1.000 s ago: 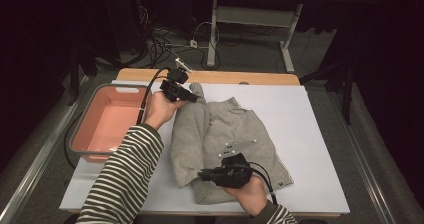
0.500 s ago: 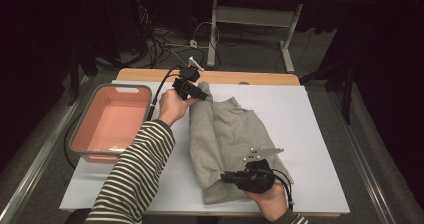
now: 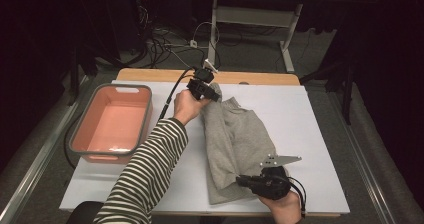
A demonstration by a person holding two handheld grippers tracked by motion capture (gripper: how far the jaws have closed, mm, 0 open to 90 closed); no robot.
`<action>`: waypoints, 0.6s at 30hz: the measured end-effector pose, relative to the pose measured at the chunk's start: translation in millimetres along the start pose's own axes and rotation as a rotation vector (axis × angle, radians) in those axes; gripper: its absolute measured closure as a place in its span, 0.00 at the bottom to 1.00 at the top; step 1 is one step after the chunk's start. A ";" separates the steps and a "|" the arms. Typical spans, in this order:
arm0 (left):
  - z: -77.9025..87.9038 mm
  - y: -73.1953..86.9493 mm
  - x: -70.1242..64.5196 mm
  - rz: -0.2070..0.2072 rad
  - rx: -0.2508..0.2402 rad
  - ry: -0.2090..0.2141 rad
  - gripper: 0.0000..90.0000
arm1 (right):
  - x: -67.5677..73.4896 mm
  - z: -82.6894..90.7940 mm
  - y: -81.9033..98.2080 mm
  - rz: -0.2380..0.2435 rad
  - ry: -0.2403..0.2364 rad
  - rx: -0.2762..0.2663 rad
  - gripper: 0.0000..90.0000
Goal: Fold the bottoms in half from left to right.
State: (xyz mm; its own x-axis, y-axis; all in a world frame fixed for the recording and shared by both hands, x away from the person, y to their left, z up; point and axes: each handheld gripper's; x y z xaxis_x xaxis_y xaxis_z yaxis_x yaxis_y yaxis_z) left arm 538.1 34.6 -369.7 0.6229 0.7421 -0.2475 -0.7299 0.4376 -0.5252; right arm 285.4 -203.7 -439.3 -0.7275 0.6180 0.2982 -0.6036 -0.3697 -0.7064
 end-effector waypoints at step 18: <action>-49.4 -6.9 -13.3 -0.042 0.015 0.003 0.83 | -19.0 9.9 16.2 -0.057 0.113 0.011 0.96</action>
State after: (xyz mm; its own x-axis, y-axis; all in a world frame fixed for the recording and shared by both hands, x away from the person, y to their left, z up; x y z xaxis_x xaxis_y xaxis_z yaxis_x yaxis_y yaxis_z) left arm 548.8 -3.4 -403.0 0.6539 0.7215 -0.2278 -0.7072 0.4757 -0.5231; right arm 286.2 -228.3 -450.1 -0.6509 0.7121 0.2631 -0.6468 -0.3387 -0.6833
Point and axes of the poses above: each handheld gripper's, and its own axes: z roughly backward along the jaws, y roughly out of its underside, x roughly to its left, and after that the axes turned 1 degree about z, right-handed
